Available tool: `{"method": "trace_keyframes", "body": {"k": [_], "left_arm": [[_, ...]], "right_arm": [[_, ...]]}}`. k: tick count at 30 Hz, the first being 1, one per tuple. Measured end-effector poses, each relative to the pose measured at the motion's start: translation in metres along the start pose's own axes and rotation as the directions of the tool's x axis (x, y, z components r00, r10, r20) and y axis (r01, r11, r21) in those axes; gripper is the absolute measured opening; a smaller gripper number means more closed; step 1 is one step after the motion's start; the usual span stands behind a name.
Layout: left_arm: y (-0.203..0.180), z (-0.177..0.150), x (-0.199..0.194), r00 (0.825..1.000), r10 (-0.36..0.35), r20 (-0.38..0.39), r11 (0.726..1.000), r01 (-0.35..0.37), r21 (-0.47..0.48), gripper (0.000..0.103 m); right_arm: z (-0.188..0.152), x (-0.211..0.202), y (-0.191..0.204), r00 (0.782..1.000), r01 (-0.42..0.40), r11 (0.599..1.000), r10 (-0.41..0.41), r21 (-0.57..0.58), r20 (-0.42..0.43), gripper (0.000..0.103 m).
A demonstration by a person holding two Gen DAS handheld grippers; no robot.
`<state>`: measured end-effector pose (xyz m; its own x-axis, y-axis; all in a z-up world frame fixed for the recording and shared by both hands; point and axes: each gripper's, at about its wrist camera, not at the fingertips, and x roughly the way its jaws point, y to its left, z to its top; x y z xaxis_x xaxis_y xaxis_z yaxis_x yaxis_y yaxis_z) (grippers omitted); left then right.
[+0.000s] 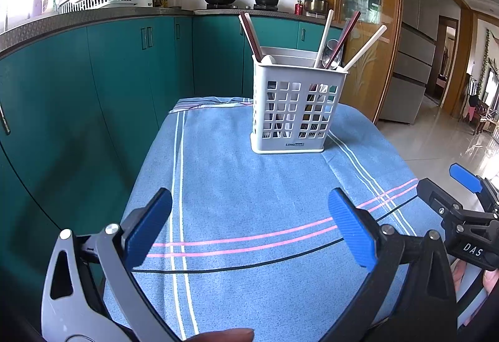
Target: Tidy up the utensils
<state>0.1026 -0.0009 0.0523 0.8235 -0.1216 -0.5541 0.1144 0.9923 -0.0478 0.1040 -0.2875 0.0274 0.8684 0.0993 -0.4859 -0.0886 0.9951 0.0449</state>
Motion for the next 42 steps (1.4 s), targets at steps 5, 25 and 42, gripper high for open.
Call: {"method": "trace_keyframes", "body": {"k": [5, 25, 42], "left_arm": [[-0.0003, 0.0000, 0.0003, 1.000, -0.001, -0.001, 1.000, 0.001, 0.001, 0.099], [0.0016, -0.0005, 0.0014, 1.000, -0.002, -0.005, 1.000, 0.002, 0.005, 0.099], [0.0011, -0.0008, 0.0018, 1.000, -0.002, -0.009, 1.000, 0.002, 0.011, 0.099]], "right_arm": [[-0.0005, -0.0009, 0.0001, 1.000, -0.002, 1.000, 0.002, 0.000, 0.000, 0.100], [-0.0002, -0.0022, -0.0010, 1.000, -0.005, 1.000, 0.005, -0.002, -0.002, 0.100], [-0.0009, -0.0011, -0.0011, 1.000, -0.004, 1.000, 0.004, -0.005, -0.002, 0.100]]}}
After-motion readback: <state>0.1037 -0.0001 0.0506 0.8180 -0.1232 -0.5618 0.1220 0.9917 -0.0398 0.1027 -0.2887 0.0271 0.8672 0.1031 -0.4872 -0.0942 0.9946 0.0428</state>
